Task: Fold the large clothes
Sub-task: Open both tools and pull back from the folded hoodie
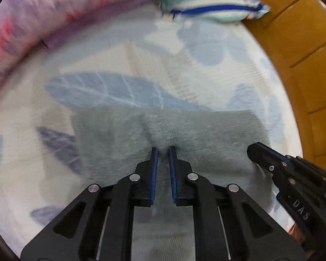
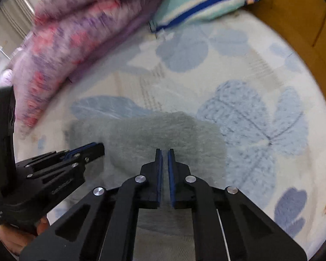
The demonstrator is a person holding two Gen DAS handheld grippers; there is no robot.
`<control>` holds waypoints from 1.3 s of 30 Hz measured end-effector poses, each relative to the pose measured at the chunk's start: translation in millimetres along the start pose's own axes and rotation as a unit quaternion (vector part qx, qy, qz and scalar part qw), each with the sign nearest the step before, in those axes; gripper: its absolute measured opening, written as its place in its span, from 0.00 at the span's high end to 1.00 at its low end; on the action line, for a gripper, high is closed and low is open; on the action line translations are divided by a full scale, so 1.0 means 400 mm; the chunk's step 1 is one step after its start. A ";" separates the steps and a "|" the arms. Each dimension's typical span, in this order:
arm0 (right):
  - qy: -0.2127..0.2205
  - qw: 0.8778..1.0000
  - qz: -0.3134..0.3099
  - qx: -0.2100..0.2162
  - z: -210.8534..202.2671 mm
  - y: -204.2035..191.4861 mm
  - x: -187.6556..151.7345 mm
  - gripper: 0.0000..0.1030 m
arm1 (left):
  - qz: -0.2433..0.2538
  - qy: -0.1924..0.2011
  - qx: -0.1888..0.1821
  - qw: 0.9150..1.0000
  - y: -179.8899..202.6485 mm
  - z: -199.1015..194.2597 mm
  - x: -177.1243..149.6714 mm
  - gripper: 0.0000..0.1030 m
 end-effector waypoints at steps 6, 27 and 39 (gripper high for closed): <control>-0.046 0.996 0.065 0.033 0.019 0.027 0.012 0.98 | -0.009 -0.062 -0.012 0.998 -0.010 -0.041 -0.030 0.90; -0.128 0.982 0.139 0.022 -0.082 -0.006 -0.264 0.50 | 0.054 -0.069 0.094 0.992 0.014 -0.126 -0.254 0.58; -0.069 0.988 0.131 -0.043 -0.350 -0.041 -0.332 0.30 | 0.042 -0.051 0.128 0.990 0.006 -0.351 -0.298 0.55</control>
Point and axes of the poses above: each gripper's, at about its wrist camera, not at the fingertips, and z roughly the way its jaws point, y to its right, x to its top, the point moved 8 cm from there along z, roughly the way its jaws point, and after that the axes turned 3 degrees about z, right-handed, at the moved point
